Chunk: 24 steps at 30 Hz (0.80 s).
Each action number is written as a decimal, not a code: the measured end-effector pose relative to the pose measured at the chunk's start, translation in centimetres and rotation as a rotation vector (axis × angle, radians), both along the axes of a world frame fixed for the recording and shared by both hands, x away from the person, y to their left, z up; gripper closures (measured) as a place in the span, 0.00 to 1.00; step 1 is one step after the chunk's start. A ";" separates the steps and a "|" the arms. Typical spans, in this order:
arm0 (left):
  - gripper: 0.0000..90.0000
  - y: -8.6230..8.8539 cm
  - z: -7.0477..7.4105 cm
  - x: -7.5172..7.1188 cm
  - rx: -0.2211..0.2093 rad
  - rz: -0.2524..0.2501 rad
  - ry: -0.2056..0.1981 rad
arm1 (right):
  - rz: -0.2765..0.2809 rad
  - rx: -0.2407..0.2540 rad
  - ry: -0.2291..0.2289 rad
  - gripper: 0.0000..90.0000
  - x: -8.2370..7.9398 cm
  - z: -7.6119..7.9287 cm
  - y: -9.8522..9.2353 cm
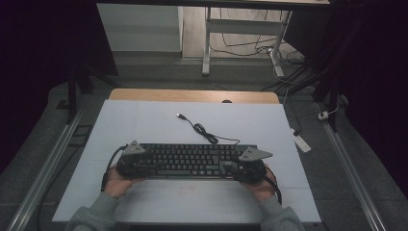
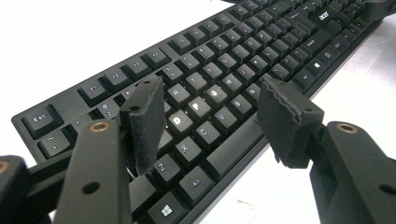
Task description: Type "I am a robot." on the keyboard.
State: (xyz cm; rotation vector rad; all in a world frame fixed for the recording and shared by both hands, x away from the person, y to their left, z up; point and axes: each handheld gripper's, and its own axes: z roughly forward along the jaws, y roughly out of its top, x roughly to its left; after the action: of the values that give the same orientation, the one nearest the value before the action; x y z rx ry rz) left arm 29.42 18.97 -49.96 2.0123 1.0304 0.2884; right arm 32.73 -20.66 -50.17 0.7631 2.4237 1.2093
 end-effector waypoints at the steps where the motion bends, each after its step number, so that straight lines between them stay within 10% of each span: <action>1: 0.46 0.0 0.0 0.0 0.001 0.002 0.000 | 0.000 -0.001 -0.001 0.59 0.0 0.0 0.0; 24: 0.80 1.7 -0.5 0.6 0.040 0.082 -0.013 | -0.005 -0.010 0.000 0.59 0.1 -0.1 0.0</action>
State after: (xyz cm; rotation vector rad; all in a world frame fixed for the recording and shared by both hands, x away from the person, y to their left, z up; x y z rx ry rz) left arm 30.05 20.65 -50.42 2.0036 1.1089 0.3682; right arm 32.80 -20.65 -50.24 0.7657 2.4242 1.1941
